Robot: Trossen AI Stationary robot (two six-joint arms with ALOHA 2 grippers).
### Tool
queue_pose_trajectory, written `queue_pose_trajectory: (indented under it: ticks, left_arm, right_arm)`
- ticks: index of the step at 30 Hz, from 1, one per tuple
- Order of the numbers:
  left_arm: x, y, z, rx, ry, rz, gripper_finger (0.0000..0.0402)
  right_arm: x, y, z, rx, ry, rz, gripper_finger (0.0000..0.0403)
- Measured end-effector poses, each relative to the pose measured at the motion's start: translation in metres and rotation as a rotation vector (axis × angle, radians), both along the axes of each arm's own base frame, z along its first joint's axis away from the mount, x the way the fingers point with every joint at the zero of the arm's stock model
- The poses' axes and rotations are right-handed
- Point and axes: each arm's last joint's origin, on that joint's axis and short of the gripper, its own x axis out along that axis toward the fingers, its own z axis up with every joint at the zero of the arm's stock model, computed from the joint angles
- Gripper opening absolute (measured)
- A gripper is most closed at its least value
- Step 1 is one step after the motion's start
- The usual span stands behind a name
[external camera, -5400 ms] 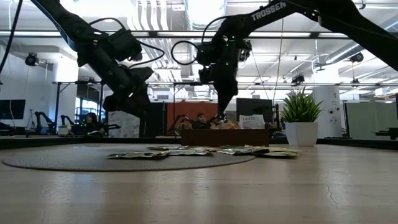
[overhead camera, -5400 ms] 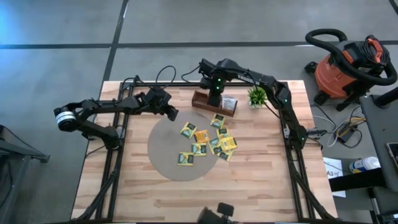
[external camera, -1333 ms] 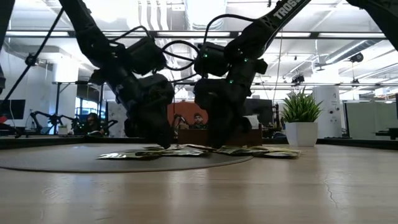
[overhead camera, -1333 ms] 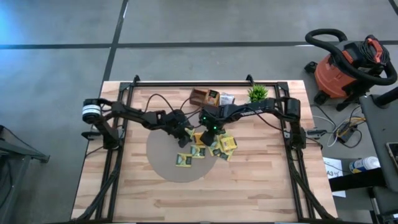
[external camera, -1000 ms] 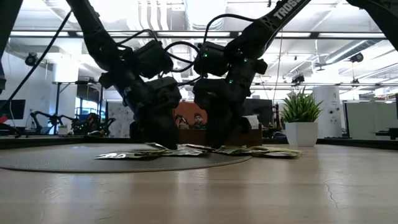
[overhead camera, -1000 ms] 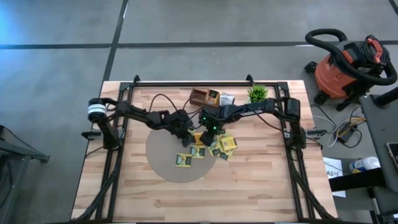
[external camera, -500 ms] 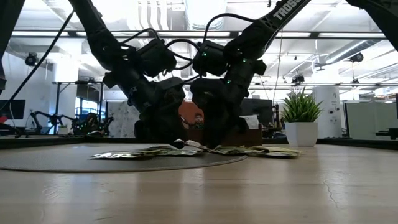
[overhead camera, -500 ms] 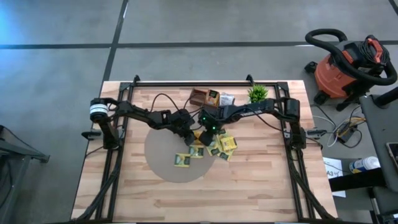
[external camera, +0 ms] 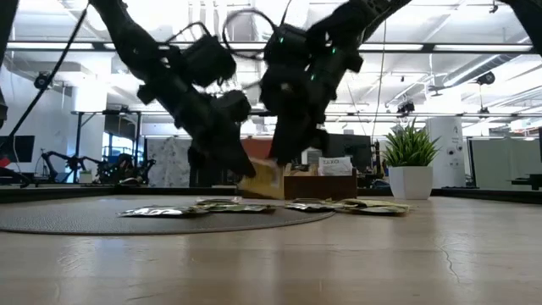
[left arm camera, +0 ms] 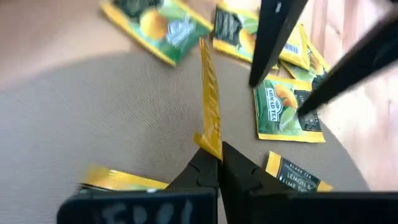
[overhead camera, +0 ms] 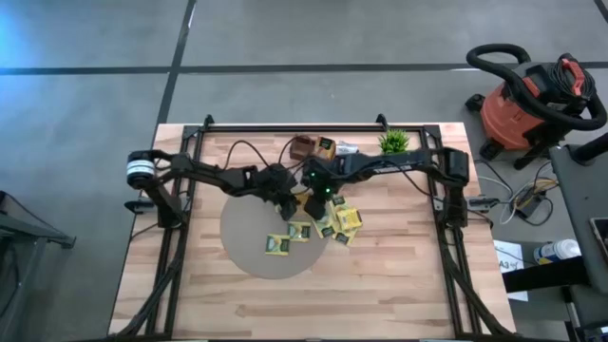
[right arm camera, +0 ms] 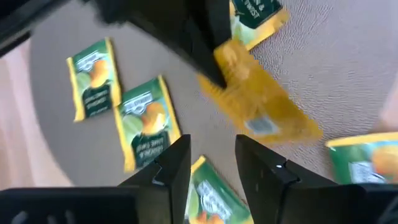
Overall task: Pick & Place Tea
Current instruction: Put the red tea sachet into the middle compartment of the wooden organizer
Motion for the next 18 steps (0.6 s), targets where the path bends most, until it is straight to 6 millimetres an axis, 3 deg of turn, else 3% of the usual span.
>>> queue_pose_trajectory:
  ticks: [5, 9, 13, 18]
  left_arm:
    - [-0.018, -0.014, 0.032, 0.313, 0.025, -0.136, 0.0002]
    - [-0.033, -0.039, 0.056, 0.873, 0.166, -0.276, 0.0001]
    - [-0.033, -0.062, 0.074, 1.387, 0.284, -0.361, 0.0001]
    - [-0.026, -0.078, 0.086, 1.692, 0.273, -0.500, 0.0001]
  right_arm:
    - [-0.020, -0.001, 0.044, -0.071, -0.020, 0.063, 0.0121]
    - [-0.040, -0.009, 0.079, -0.096, -0.080, 0.039, 0.0119]
    - [-0.060, -0.033, 0.106, -0.030, -0.179, -0.019, 0.0118]
    - [-0.077, -0.075, 0.114, 0.201, -0.298, -0.027, 0.0118]
